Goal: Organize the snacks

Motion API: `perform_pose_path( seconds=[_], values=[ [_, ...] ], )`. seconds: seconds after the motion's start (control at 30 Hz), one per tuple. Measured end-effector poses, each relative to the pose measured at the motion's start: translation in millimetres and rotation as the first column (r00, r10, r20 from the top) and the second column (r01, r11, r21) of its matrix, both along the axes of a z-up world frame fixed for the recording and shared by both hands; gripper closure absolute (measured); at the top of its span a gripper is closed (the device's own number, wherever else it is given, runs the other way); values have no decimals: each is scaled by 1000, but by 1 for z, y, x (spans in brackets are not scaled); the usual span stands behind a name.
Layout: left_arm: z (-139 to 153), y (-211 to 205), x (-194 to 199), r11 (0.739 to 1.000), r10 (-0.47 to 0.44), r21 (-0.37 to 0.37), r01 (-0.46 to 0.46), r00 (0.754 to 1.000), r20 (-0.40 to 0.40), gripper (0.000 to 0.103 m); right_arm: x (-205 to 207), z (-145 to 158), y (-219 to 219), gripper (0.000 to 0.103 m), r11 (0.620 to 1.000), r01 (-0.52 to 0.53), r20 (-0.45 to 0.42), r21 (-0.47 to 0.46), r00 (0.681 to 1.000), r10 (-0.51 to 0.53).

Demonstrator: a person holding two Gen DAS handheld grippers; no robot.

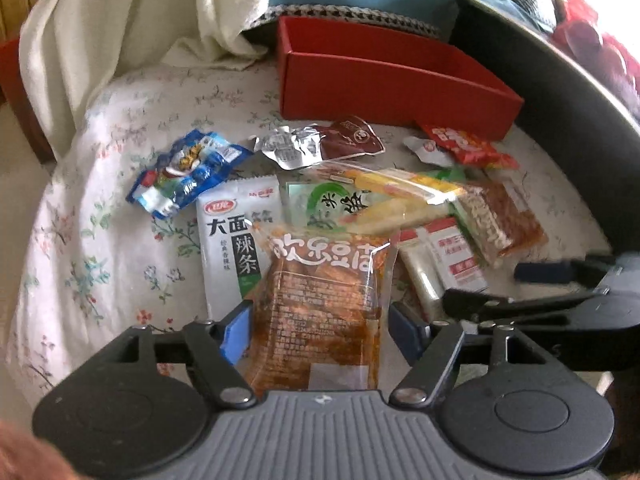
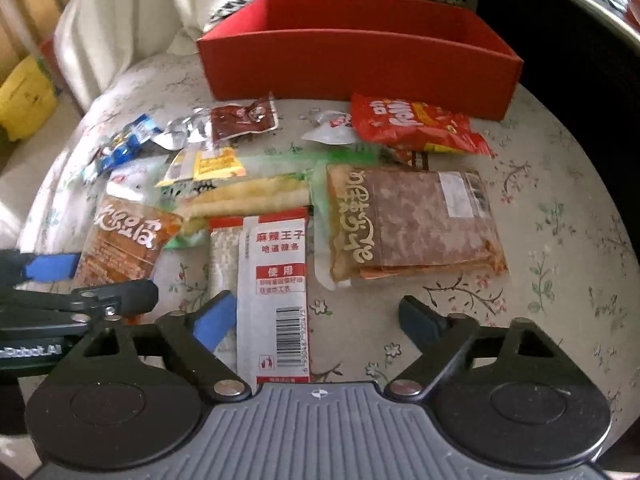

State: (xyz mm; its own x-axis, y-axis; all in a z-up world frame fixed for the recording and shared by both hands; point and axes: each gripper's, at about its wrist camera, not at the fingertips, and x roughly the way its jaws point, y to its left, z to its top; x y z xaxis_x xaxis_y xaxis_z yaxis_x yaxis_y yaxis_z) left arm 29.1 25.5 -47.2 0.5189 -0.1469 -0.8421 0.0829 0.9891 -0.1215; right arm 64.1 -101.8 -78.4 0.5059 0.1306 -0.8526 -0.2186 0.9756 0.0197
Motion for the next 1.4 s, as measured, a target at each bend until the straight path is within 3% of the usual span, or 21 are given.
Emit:
perform_pose_path(
  seconds=[0.07,0.17,0.2,0.23,0.3,0.43,0.73,1.0,1.03,1.07,1.27,1.37,1.4],
  values=[
    [-2,-2,0,1000,1,28,-1,1000,3,39,-2,2,0,22,1000,-14,-2,9,1000,14],
    [-1,-8,-3,997,-14,79,13,1000,17,47,-6,6,5,43,997,-55,-4,45,998,55],
    [-1,-10,-4,996,-20,82,18,1000,21,48,-6,7,6,58,995,-64,-15,76,998,66],
    [-1,-10,-5,997,-20,78,18,1000,22,52,-7,9,6,61,994,-64,-19,86,998,66],
    [1,-9,-7,998,-13,70,11,999,32,56,-9,11,7,62,994,-78,-10,71,997,79],
    [9,-7,-7,999,3,44,-5,999,51,58,-11,20,-4,68,988,-63,-8,142,998,64],
    [32,0,-7,998,42,-50,-37,995,95,58,-17,44,-35,69,969,6,33,248,999,-15],
    [58,-2,-6,993,24,-119,-4,985,171,58,-20,77,-60,69,942,47,102,334,991,-85],
    [61,-3,-6,992,23,-128,1,983,181,58,-20,80,-63,80,940,52,111,339,989,-94],
    [64,-3,-6,990,21,-138,6,981,192,58,-20,82,-66,83,934,54,113,352,989,-100],
    [62,-4,-3,989,18,-146,8,984,179,58,-10,66,-69,80,950,86,59,302,992,-108],
    [56,-2,-3,990,31,-138,-10,988,154,58,-9,45,-62,60,967,127,-16,221,992,-127],
    [56,-1,-4,989,31,-144,-9,988,152,58,-12,41,-58,48,966,127,-38,225,992,-121]
  ],
)
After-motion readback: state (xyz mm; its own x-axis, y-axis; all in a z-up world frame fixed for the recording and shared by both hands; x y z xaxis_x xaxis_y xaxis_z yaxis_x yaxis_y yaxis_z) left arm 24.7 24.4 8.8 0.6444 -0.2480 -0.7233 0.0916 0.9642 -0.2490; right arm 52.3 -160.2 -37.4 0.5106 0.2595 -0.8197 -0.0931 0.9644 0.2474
